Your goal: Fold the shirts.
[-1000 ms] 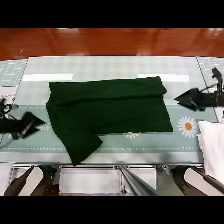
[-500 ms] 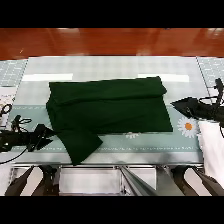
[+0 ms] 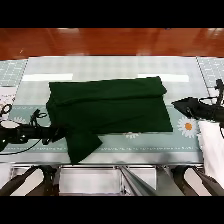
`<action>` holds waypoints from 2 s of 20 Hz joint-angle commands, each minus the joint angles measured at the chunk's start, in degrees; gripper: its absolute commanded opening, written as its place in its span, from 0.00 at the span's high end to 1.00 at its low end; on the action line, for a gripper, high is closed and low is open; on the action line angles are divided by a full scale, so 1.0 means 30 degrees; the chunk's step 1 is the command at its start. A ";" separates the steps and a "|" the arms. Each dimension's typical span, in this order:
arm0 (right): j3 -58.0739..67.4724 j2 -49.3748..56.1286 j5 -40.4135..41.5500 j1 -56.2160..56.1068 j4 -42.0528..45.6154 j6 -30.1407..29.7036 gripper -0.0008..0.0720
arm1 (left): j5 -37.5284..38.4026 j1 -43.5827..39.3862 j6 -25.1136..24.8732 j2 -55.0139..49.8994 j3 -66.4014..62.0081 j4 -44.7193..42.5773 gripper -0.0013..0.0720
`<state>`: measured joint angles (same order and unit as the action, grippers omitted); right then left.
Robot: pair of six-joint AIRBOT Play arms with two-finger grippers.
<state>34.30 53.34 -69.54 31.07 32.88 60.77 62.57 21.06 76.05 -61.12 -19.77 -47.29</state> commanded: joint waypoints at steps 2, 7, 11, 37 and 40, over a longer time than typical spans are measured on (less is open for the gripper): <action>-0.0015 0.0168 0.0984 0.2710 0.3439 0.1865 0.42 | 0.0838 -0.0852 -0.0801 -0.0175 -0.1457 0.0474 0.95; -0.0015 0.2645 -0.1086 0.3796 0.8721 0.5319 0.42 | 0.1661 -0.0860 -0.0780 -0.0051 -0.2914 0.0488 0.95; -0.0015 0.5217 -0.2361 0.1690 0.9435 0.4707 0.42 | 0.1668 -0.0860 -0.0780 -0.0058 -0.2922 0.0481 0.95; 0.7854 0.8320 -0.0459 -0.2863 0.3898 0.2135 0.96 | 0.1770 -0.0838 -0.1610 -0.0998 -0.8422 0.0430 0.95; 1.0367 0.9901 0.0379 -0.4269 0.3519 0.2412 0.96 | 0.0889 -0.0874 -0.1122 -0.3133 -1.0331 0.0437 0.95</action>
<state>58.70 79.94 -70.67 21.30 44.71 67.09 67.92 18.50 71.75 -66.08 -45.56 -45.95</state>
